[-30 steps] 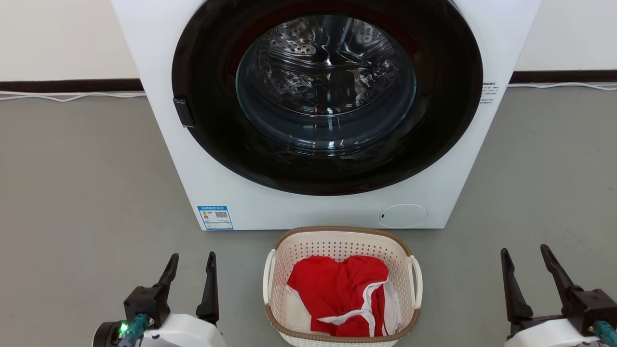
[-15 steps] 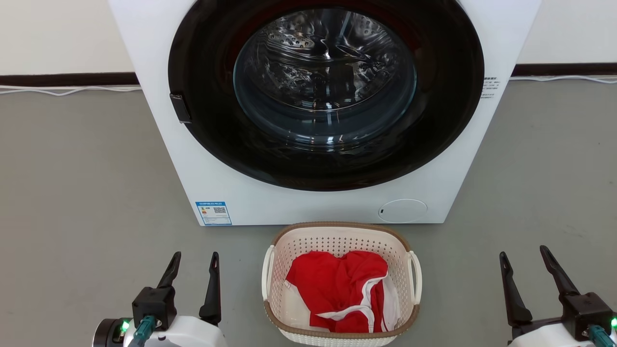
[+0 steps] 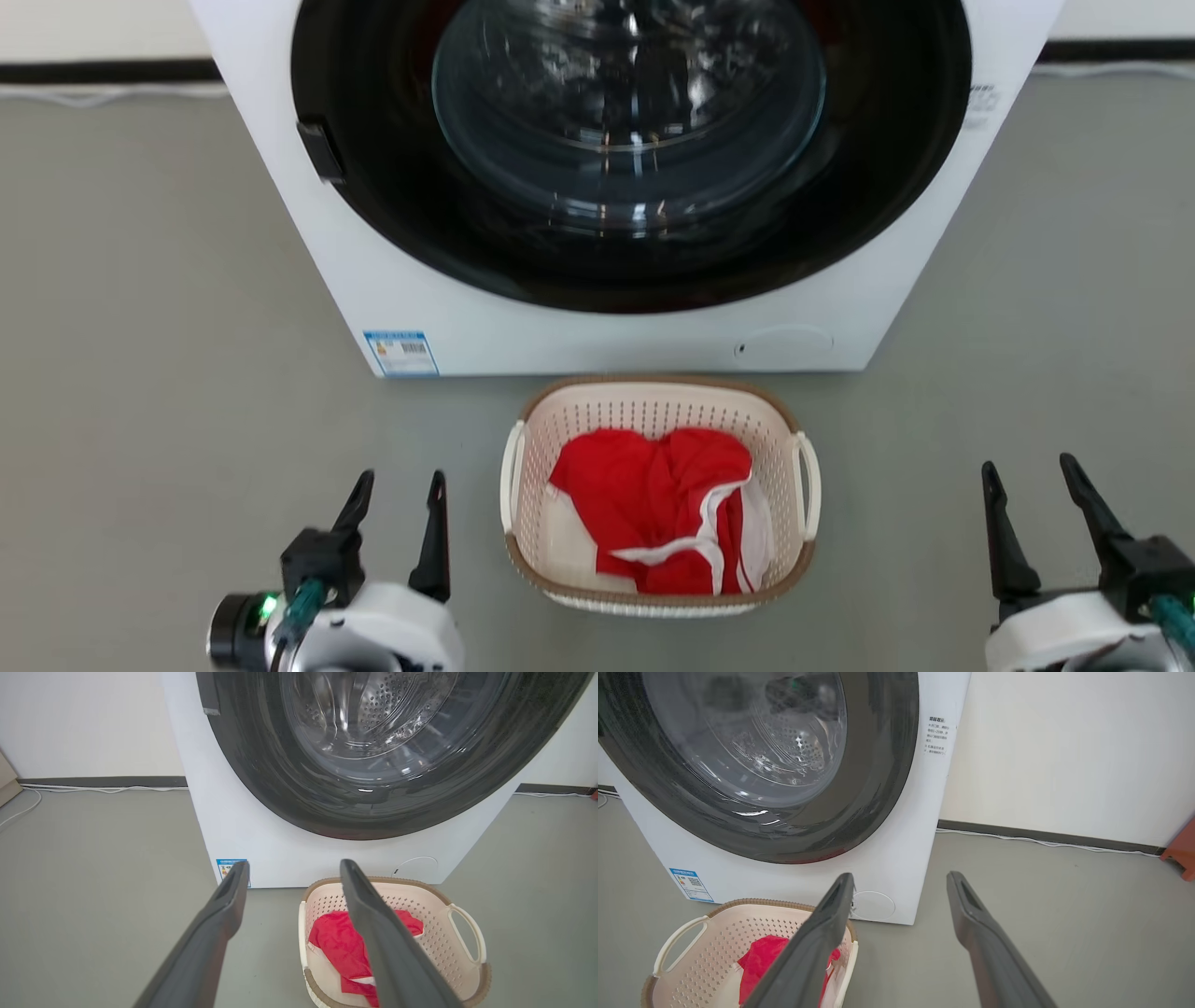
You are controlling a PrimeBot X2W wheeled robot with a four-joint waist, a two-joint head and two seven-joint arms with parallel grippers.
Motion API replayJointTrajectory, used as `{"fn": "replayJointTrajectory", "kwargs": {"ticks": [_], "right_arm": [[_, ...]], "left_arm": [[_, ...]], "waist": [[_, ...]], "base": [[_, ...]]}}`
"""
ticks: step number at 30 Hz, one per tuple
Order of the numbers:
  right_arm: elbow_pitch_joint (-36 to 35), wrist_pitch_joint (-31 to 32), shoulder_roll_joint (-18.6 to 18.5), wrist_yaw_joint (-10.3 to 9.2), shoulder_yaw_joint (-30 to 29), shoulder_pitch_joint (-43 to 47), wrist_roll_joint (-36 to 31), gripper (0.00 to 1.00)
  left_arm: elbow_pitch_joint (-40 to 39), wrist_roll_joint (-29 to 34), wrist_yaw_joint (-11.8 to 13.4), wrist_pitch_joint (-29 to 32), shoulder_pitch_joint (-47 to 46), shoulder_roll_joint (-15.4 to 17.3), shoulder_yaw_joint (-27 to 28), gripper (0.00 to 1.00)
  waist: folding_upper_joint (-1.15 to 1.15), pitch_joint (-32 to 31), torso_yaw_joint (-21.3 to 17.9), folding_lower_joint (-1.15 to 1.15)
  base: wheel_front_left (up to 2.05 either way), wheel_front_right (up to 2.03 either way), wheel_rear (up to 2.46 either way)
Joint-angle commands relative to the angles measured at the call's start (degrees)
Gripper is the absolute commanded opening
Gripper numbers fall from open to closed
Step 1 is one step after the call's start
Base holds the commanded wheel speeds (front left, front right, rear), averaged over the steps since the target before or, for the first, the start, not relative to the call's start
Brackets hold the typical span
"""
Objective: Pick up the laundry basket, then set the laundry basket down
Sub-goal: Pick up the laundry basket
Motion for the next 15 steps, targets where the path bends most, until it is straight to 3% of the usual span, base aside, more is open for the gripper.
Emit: {"fn": "replayJointTrajectory", "kwargs": {"ticks": [1,15], "right_arm": [[0.5,-0.8,-0.8,0.35,0.5,-3.1,0.5,1.0],[17.6,-0.8,-1.9,0.35,3.5,-17.6,2.6,1.0]], "left_arm": [[-0.3,-1.4,0.8,-0.5,-3.9,0.5,0.7,1.0],[13.2,-8.7,4.7,-0.5,-18.8,0.5,-8.7,1.0]], "waist": [[0.0,3.1,0.1,0.0],[0.0,17.6,0.3,0.0]], "base": [[0.0,0.0,0.0],[0.0,0.0,0.0]]}}
